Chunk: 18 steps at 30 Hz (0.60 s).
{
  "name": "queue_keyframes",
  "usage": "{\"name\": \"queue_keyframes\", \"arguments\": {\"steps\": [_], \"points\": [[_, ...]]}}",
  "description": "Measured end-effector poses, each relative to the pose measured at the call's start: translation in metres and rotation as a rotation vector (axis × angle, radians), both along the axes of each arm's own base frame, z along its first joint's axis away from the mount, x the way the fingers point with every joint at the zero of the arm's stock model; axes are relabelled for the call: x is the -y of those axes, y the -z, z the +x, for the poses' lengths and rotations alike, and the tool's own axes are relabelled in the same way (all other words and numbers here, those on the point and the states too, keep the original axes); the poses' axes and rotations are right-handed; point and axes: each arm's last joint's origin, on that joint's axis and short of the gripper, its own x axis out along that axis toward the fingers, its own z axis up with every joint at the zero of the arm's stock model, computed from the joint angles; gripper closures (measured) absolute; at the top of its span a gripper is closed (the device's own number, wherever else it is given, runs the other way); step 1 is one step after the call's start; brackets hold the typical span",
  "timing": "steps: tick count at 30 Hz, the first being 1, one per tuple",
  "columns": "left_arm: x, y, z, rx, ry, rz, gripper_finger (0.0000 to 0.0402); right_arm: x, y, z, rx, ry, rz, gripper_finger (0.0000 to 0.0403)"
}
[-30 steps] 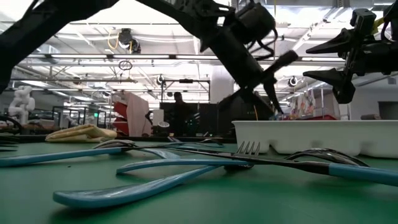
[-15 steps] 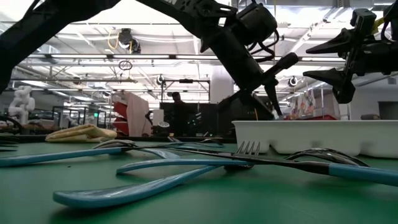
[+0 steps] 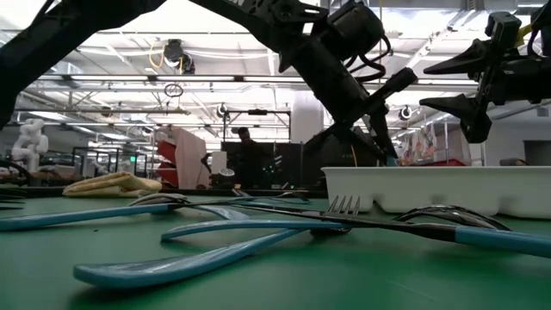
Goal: Sort silverware
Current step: Put the blue table knife into the white cutlery tray
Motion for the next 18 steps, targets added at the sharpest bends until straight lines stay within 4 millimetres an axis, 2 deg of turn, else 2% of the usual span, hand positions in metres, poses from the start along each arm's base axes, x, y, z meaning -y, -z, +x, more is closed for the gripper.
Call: {"name": "queue_keyframes", "arguments": {"steps": [12,18], "points": [[-0.0057,0.0052,-0.0074,-0.090,0.188,0.043,0.0338,-0.0001,0.0000,0.0000,-0.002,-0.004,-0.007,0.0172],[-0.0100,0.0044,-0.0066,-0.068,0.261,0.064,0.0338,-0.0001,-0.0001,0.0000,-0.002,-0.004,-0.007,0.0172]]}}
